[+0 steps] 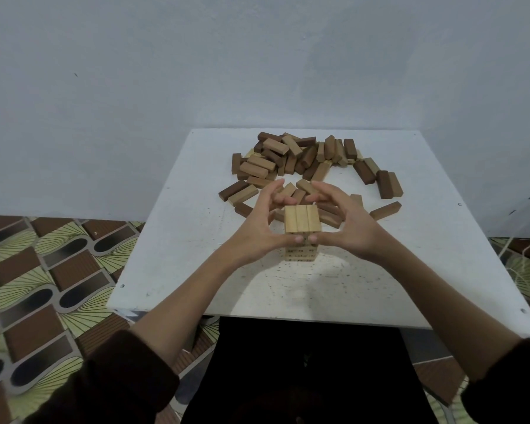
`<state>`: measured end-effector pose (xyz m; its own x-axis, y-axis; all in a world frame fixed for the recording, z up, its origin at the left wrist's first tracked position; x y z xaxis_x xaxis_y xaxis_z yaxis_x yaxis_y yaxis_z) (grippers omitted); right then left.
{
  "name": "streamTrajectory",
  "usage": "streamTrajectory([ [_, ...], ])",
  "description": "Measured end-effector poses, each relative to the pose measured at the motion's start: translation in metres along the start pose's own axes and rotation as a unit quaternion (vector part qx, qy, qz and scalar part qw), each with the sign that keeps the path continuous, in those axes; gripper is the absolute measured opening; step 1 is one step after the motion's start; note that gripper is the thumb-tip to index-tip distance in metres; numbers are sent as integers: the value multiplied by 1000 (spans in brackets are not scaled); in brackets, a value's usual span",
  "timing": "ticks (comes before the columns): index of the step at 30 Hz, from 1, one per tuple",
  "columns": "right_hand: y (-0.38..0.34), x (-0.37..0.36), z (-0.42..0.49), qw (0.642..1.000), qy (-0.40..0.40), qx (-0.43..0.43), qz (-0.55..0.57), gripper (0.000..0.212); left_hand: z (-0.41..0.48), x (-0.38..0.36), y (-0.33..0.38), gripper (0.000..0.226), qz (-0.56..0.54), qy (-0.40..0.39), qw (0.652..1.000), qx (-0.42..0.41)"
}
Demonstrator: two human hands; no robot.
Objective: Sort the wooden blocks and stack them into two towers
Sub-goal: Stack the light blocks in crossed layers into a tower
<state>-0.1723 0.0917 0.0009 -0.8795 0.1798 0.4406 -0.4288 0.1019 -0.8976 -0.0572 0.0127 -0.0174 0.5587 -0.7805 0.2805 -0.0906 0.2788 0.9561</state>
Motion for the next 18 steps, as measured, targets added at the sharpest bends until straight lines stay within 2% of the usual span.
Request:
streamTrajectory([
  [18, 6, -4, 6, 1000, -2, -5, 11, 85, 5, -1, -5, 105, -6, -3, 1000, 6],
])
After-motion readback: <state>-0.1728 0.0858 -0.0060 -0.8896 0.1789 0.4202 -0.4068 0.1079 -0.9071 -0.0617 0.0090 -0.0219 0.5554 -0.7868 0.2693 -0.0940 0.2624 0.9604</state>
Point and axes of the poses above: each hand's wrist, its own z-axis towards the middle knuckle, its own x-axis out of the back of the hand, y = z × x, the point moved 8 cm from there along z, towards the middle knuckle, and after that the axes turned 3 degrees about -x, right-handed, at the moved point
